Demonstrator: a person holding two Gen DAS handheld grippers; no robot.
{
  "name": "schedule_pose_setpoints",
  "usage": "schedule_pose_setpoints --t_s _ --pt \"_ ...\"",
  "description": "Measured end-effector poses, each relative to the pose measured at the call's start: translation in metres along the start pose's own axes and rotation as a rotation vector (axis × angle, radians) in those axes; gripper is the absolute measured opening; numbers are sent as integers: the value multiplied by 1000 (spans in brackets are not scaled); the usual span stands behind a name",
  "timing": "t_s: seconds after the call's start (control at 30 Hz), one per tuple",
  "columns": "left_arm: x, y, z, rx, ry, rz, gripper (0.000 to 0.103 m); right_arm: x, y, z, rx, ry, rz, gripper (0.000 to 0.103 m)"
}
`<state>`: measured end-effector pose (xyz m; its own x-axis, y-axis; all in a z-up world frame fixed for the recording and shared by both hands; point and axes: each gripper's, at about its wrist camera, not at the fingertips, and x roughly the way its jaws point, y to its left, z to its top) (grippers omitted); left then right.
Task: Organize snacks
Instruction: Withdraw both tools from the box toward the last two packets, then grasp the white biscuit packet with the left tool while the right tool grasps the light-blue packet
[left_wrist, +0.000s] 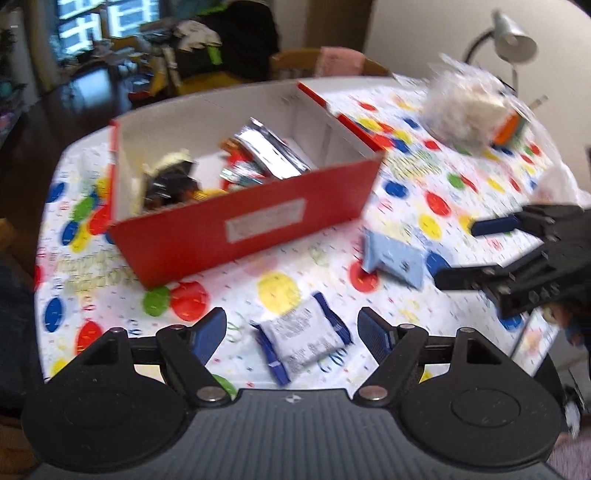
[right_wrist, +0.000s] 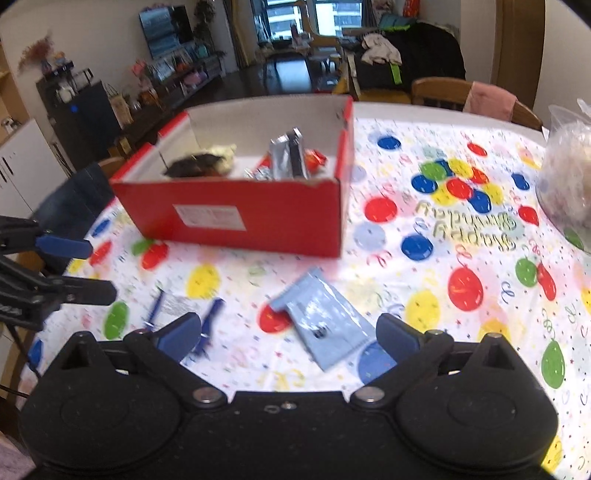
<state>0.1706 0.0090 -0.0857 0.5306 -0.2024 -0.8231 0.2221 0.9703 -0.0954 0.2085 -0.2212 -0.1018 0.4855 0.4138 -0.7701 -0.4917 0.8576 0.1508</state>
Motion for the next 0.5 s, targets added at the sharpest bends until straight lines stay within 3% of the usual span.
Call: schedule_pose_setpoints --t_s 0.1,0.5 --pt "12 -3 -1 43 64 -70 78 9 -2 -2 -45 32 -1 102" --pt "51 -11 6 197 159 -115 78 52 -7 14 -227 91 55 96"
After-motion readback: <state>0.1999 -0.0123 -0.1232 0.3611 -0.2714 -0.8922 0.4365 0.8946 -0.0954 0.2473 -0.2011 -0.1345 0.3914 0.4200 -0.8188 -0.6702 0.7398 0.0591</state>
